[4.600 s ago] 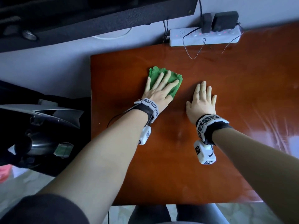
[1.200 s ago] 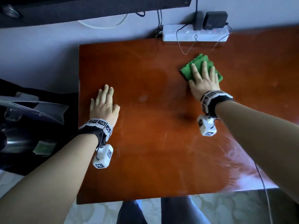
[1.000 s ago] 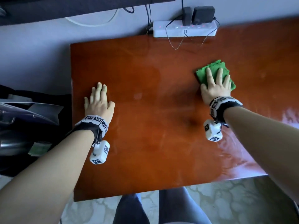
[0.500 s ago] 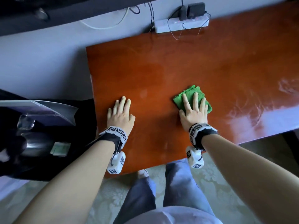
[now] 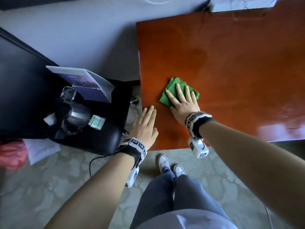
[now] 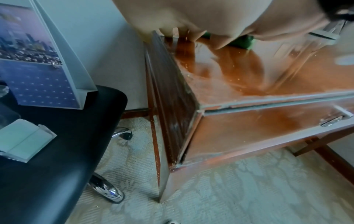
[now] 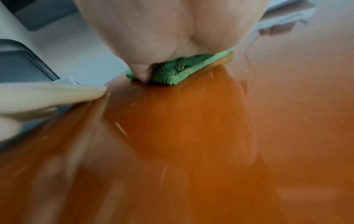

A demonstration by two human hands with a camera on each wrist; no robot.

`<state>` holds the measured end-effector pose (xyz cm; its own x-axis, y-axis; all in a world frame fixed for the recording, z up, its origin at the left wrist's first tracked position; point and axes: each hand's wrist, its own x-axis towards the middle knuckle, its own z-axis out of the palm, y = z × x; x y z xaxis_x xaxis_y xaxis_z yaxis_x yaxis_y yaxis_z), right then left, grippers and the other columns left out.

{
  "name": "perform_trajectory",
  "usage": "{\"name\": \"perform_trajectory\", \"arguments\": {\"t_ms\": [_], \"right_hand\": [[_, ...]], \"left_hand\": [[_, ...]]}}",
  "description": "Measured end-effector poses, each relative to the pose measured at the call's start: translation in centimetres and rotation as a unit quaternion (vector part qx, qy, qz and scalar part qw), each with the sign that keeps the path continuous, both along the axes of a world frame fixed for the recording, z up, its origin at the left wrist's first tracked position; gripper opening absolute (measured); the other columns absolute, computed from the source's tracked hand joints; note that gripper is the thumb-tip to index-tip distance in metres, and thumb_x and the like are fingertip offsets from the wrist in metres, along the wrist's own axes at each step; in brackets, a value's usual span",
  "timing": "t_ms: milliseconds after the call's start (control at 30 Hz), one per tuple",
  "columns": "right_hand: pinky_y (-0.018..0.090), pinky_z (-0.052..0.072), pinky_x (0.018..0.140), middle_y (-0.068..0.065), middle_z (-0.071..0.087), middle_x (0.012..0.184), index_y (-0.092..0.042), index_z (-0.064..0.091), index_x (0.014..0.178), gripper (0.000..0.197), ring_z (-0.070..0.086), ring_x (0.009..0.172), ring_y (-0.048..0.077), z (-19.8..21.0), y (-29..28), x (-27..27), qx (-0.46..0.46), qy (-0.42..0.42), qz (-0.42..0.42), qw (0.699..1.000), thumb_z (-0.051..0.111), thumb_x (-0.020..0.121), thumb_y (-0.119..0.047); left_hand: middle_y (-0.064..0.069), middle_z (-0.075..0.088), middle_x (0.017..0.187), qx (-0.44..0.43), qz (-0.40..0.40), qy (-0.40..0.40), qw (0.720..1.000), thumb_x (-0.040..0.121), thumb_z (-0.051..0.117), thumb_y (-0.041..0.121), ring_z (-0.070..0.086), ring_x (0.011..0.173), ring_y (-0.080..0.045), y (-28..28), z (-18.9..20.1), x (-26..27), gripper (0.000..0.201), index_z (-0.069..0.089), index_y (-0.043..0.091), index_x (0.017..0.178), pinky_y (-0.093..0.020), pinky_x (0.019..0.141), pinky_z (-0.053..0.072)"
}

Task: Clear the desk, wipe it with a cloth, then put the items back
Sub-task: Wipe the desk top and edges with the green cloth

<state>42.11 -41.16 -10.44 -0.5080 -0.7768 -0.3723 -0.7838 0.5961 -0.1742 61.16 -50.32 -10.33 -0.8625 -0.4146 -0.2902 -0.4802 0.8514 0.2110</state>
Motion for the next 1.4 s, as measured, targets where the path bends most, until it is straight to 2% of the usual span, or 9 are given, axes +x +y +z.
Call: {"name": "perform_trajectory", "arguments": {"t_ms": [133,233,500,667,867,1000,1100,1233,1400], "right_hand": [[0.049,-0.006,0.121,0.0,-0.017,0.164,-0.046,-0.007,0.153,0.063,-0.013,0.15,0.034,0.5,-5.2,-3.7,0.019,-0.005,0.036,0.999,0.029,0.101,-0.045],[0.049,-0.007,0.121,0.001,-0.017,0.164,-0.044,-0.005,0.154,0.061,-0.014,0.15,0.034,0.6,-7.8,-3.5,0.021,-0.012,0.031,0.999,0.026,0.102,-0.047],[0.05,-0.003,0.122,0.001,-0.022,0.162,-0.043,-0.013,0.153,0.062,-0.015,0.15,0.034,0.8,-1.2,4.0,0.028,-0.004,0.139,0.99,0.021,0.102,-0.046],[0.049,-0.003,0.122,-0.001,-0.024,0.162,-0.045,-0.014,0.152,0.059,-0.016,0.15,0.032,0.4,-1.9,3.6,0.035,-0.007,0.142,0.989,0.017,0.102,-0.046],[0.049,-0.005,0.122,-0.002,-0.023,0.162,-0.047,-0.013,0.151,0.06,-0.017,0.149,0.032,0.3,-10.3,0.5,0.044,-0.009,0.146,0.988,0.021,0.103,-0.043],[0.048,-0.004,0.122,-0.002,-0.018,0.164,-0.046,-0.001,0.154,0.06,-0.014,0.15,0.032,0.2,-17.1,-2.8,0.029,0.004,0.116,0.993,0.028,0.102,-0.042],[0.048,-0.004,0.121,-0.002,-0.016,0.164,-0.046,0.002,0.154,0.06,-0.013,0.15,0.032,0.2,-21.0,-5.8,0.024,0.003,0.103,0.994,0.031,0.102,-0.042],[0.048,-0.006,0.12,-0.003,-0.017,0.164,-0.046,0.002,0.154,0.06,-0.013,0.15,0.032,0.1,-23.3,-8.7,0.021,0.002,0.097,0.995,0.031,0.102,-0.04],[0.049,-0.005,0.121,-0.002,-0.017,0.164,-0.045,0.003,0.154,0.058,-0.015,0.15,0.032,0.7,-22.9,-8.1,0.021,0.002,0.092,0.996,0.03,0.103,-0.04]], "left_hand": [[-0.002,0.012,0.166,0.022,0.04,0.031,0.998,0.091,0.043,0.026,0.014,0.152,-0.022,1.6,0.2,0.4,0.069,0.025,0.009,0.155,-0.043,0.121,0.02],[-0.004,0.019,0.164,0.02,0.051,0.046,0.997,0.091,0.042,0.026,0.021,0.149,-0.022,2.3,0.2,0.5,0.065,0.033,0.007,0.152,-0.042,0.119,0.024],[-0.009,0.025,0.162,0.013,0.031,0.035,0.999,0.095,0.048,0.022,0.027,0.147,-0.022,2.6,1.6,2.1,0.06,0.035,0.003,0.151,-0.039,0.118,0.027],[-0.012,0.04,0.154,0.015,0.019,0.066,0.998,0.091,0.051,0.02,0.041,0.138,-0.027,1.7,0.8,2.0,0.056,0.046,0.002,0.144,-0.04,0.115,0.034],[-0.006,0.025,0.162,0.023,-0.041,0.102,0.994,0.092,0.046,0.022,0.027,0.145,-0.02,-2.0,-1.1,0.9,0.062,0.037,0.004,0.15,-0.043,0.118,0.028],[-0.001,0.019,0.164,0.038,-0.065,0.116,0.99,0.096,0.043,0.025,0.022,0.149,-0.012,-5.1,-1.7,-1.2,0.06,0.034,0.008,0.153,-0.039,0.122,0.02],[0.003,0.016,0.165,0.044,-0.098,0.107,0.988,0.098,0.041,0.026,0.017,0.15,-0.008,-7.8,-1.9,-2.9,0.06,0.029,0.011,0.155,-0.038,0.123,0.014],[0.005,0.017,0.165,0.043,-0.128,0.108,0.985,0.097,0.039,0.025,0.017,0.15,-0.006,-10.1,-1.9,-4.4,0.06,0.03,0.014,0.155,-0.037,0.123,0.013],[0.005,0.018,0.164,0.037,-0.118,0.102,0.987,0.098,0.041,0.027,0.017,0.15,-0.008,-9.8,-1.4,-4.4,0.06,0.029,0.015,0.155,-0.038,0.123,0.014]]}}
